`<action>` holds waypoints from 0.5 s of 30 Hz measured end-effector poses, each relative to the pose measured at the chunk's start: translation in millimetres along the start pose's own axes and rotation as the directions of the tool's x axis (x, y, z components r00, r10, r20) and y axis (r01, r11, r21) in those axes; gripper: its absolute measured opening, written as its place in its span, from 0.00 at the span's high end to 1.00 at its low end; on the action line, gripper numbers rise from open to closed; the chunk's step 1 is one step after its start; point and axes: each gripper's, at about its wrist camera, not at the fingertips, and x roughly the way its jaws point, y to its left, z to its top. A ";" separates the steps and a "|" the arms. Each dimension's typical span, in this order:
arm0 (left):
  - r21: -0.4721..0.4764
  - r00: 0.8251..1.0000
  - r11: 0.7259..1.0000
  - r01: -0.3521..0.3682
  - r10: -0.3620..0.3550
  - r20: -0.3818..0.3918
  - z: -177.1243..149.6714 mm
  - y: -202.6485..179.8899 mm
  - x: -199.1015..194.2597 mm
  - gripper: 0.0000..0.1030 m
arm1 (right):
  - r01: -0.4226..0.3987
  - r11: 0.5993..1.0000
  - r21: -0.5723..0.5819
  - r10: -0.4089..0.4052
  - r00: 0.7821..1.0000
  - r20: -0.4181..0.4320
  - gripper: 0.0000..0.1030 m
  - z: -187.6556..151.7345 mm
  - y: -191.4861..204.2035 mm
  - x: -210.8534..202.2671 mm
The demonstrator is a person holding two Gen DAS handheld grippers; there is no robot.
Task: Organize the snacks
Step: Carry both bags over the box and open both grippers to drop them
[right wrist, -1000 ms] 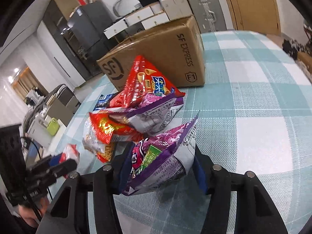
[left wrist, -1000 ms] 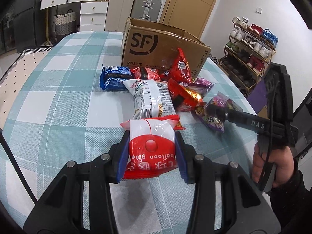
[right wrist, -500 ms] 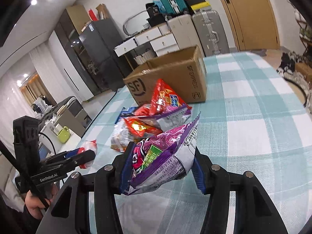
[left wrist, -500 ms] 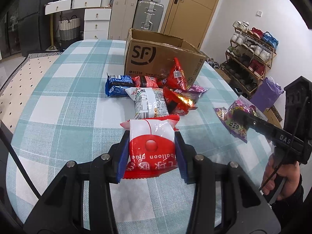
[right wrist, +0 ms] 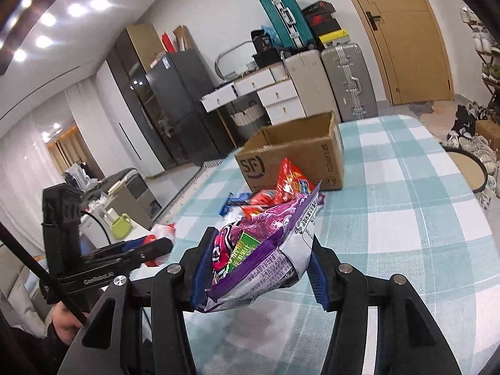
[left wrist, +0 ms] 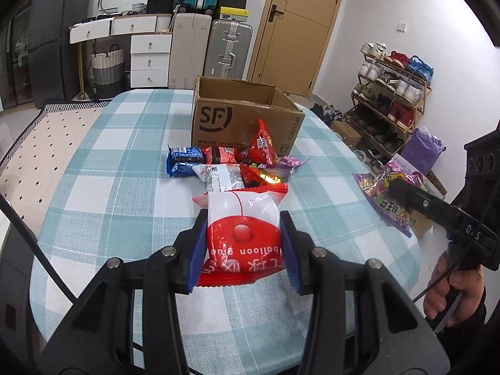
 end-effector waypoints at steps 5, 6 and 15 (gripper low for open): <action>-0.031 0.999 0.999 0.033 -0.033 0.026 14.9 2.2 -24.5 0.61 | -0.006 0.999 -0.048 0.008 0.999 0.042 0.48 6.0 19.8 -25.0; -0.033 0.999 0.999 0.037 -0.036 0.028 17.6 1.6 -28.2 0.61 | -0.012 0.999 -0.049 0.015 0.999 0.050 0.48 7.6 22.8 -30.2; -0.014 0.997 0.999 0.045 -0.044 0.066 43.8 -8.6 -58.8 0.61 | -0.027 0.997 -0.077 0.035 0.994 0.100 0.48 26.7 43.1 -59.7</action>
